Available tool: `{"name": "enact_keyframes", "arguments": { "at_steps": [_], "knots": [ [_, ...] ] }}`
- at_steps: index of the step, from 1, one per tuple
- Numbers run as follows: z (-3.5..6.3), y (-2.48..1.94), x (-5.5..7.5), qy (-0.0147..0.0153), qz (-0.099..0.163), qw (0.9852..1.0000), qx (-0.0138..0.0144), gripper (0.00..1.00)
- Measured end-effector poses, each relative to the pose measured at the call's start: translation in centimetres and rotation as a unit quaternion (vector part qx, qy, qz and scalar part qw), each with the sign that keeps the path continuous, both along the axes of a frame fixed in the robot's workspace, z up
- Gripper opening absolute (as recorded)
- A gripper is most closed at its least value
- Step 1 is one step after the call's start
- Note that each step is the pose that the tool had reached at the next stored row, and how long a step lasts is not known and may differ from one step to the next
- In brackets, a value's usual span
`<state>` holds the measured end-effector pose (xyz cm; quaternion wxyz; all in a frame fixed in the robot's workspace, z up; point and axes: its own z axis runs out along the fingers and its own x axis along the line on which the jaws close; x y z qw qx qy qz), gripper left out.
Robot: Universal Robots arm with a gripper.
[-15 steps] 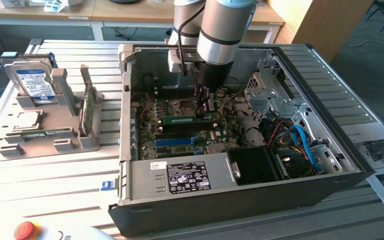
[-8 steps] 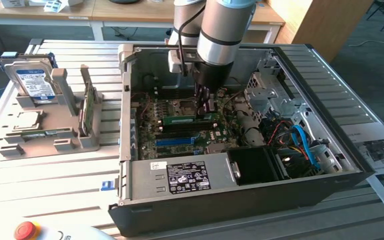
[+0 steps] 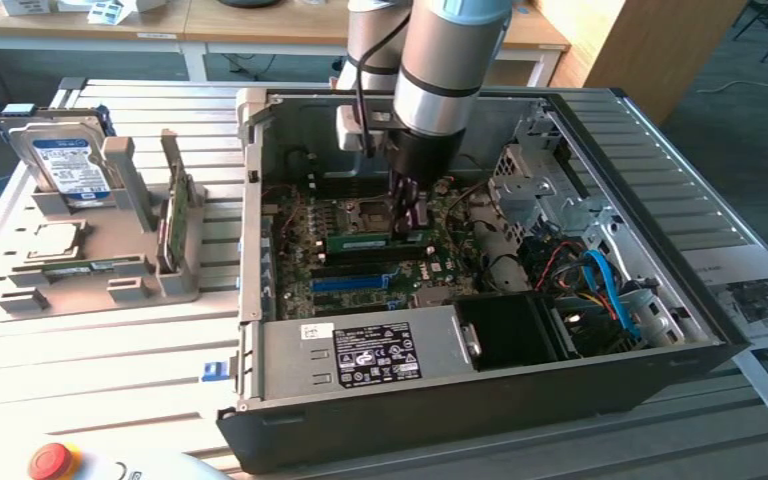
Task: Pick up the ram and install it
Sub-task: 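Insert the ram into the slot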
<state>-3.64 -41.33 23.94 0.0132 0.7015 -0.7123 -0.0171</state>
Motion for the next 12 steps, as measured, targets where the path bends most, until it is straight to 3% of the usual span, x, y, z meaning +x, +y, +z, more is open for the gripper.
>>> {"name": "enact_keyframes", "arguments": {
  "at_steps": [12],
  "knots": [
    [-0.28, 0.0, 0.0, 0.0, -0.003, 1.0, 0.0, 0.12]
  ]
}}
